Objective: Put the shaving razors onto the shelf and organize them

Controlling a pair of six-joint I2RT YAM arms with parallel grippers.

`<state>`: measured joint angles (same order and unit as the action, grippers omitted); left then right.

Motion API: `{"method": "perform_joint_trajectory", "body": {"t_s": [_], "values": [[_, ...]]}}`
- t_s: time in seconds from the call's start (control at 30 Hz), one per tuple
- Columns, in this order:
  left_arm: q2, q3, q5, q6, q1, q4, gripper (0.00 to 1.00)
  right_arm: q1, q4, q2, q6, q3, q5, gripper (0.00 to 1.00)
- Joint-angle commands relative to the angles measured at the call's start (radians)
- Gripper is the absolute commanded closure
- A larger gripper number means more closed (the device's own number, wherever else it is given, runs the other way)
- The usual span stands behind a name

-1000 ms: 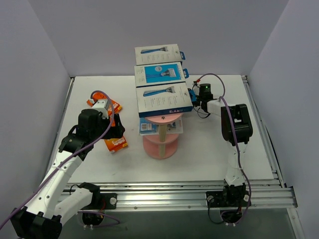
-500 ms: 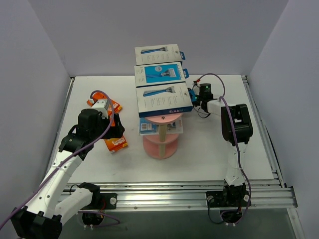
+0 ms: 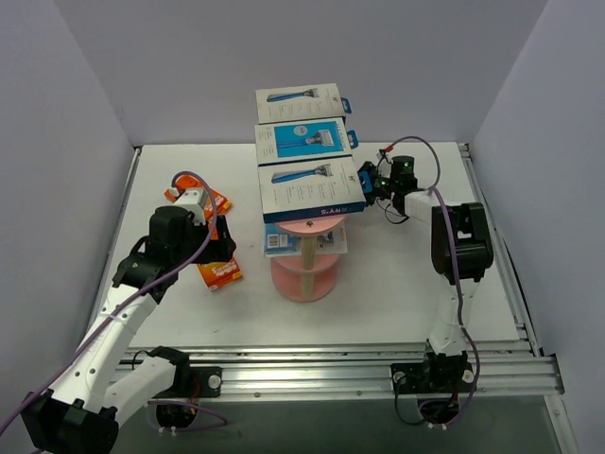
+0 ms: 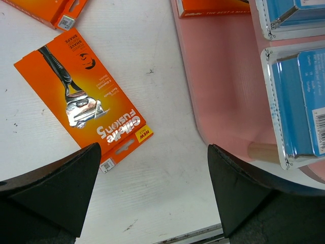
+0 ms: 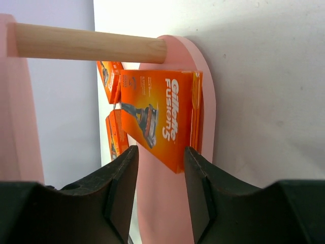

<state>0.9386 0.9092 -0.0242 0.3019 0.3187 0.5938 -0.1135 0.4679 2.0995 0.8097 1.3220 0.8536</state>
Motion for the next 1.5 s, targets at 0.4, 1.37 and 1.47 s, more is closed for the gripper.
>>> {"method": "perform_joint_trajectory", "body": {"t_s": [0.4, 1.37, 1.47], "values": [[0.045, 0.043, 0.104, -0.006, -0.013, 0.004, 0.05, 0.103, 0.009, -0.321, -0.092, -0.371, -0.025, 0.59], [0.351, 0.092, 0.17, 0.056, -0.132, 0.046, 0.06, 0.16, 0.229, -0.667, -0.056, -0.954, -0.031, 0.59], [0.37, 0.106, 0.175, 0.046, -0.147, 0.047, 0.05, 0.16, 0.229, -0.691, -0.063, -0.983, -0.03, 0.59]]}}
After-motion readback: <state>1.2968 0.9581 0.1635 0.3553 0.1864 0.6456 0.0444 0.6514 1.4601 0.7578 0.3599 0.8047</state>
